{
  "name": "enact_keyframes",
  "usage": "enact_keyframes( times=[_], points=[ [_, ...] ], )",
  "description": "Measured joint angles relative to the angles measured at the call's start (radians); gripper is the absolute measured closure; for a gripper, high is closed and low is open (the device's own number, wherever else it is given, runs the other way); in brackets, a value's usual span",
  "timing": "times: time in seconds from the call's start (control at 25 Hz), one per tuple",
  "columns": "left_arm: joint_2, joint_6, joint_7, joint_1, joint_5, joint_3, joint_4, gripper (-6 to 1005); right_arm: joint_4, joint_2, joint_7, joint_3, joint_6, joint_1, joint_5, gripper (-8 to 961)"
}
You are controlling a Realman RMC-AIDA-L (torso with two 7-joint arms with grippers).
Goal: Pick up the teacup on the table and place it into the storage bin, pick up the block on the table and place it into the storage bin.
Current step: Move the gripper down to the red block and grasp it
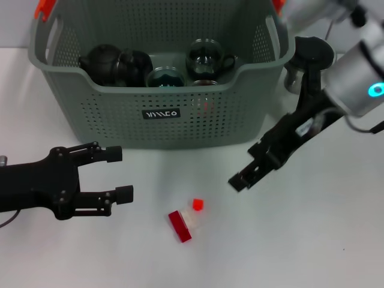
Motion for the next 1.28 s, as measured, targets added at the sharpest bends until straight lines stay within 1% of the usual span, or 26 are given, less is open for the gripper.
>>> enact_keyframes(
  times=[0.2,0.36,0.56,0.72,0.88,0.92,1.28],
  points=[
    [0.000,-0.005,0.002,0.000,0.001,0.001,-0.002,110,0.145,0.001,-0.029,-0.104,0.111,0.050,-0.017,9],
    [0.000,-0.008,0.003,0.000,0.004,0.003,-0.002,110,0.220,0.007,-0.043,-0.227,0.229,0.079,-0.021,9],
    [-0.002,-0.010,0.004,0.005,0.002,0.003,-0.002,110,0.234,0.015,-0.051,-0.387,0.360,0.084,0.000,9],
    [-0.003,-0.010,0.005,0.005,0.003,0.003,-0.002,110,0.236,0.015,-0.056,-0.496,0.443,0.082,0.040,8],
    [-0.005,-0.010,0.005,0.007,0.004,0.005,-0.001,110,0.238,0.016,-0.056,-0.601,0.508,0.079,0.046,8],
    [-0.005,-0.010,0.005,0.007,0.004,0.005,-0.001,110,0.238,0.016,-0.056,-0.601,0.508,0.079,0.046,12],
    [-0.006,-0.010,0.005,0.006,0.004,0.006,-0.001,110,0.243,0.017,-0.071,-0.708,0.559,0.089,0.038,43]
  ],
)
